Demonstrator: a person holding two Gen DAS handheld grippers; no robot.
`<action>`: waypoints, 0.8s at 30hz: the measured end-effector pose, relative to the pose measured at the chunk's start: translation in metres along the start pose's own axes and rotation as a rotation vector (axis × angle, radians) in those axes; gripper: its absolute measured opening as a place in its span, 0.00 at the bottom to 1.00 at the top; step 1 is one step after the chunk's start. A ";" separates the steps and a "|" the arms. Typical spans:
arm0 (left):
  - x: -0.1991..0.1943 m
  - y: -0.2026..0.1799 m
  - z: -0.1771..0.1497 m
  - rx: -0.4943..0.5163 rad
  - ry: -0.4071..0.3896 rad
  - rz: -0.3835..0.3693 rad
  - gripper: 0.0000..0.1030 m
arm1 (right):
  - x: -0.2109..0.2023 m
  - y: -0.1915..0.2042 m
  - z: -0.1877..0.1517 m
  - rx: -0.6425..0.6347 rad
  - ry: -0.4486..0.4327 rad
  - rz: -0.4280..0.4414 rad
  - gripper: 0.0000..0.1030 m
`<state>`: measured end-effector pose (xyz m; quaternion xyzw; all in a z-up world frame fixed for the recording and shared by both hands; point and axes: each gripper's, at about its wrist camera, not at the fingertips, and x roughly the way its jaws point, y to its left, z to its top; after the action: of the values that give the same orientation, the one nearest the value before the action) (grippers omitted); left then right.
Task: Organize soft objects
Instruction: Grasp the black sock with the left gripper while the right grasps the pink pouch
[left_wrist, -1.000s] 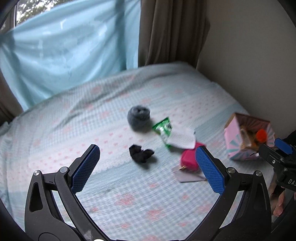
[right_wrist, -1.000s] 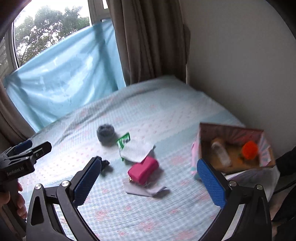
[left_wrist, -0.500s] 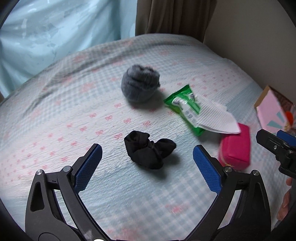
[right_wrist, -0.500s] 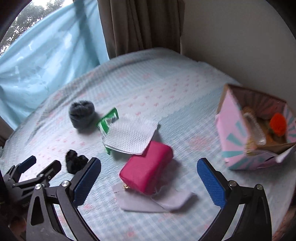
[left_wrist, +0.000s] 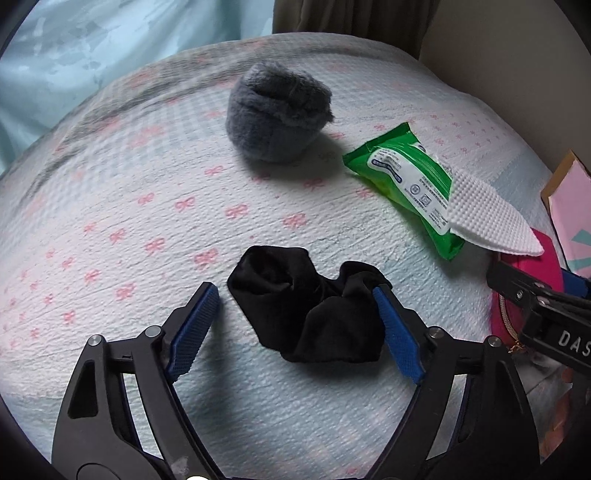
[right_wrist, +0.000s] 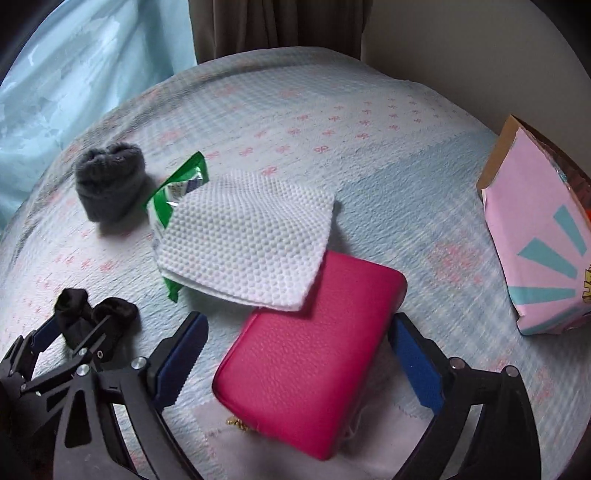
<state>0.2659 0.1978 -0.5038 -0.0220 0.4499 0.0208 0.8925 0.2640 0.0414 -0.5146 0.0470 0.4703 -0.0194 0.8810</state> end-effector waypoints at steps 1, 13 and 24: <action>0.000 -0.003 -0.001 0.013 0.000 0.004 0.74 | 0.002 0.000 -0.001 0.004 0.009 -0.009 0.87; -0.004 -0.008 0.005 0.073 -0.008 -0.022 0.24 | 0.001 -0.004 -0.002 0.073 0.025 0.023 0.58; -0.034 -0.003 0.019 0.019 -0.035 -0.022 0.21 | -0.021 -0.019 0.005 0.111 0.012 0.062 0.48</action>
<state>0.2610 0.1953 -0.4655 -0.0182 0.4341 0.0073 0.9006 0.2551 0.0215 -0.4953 0.1104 0.4722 -0.0179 0.8744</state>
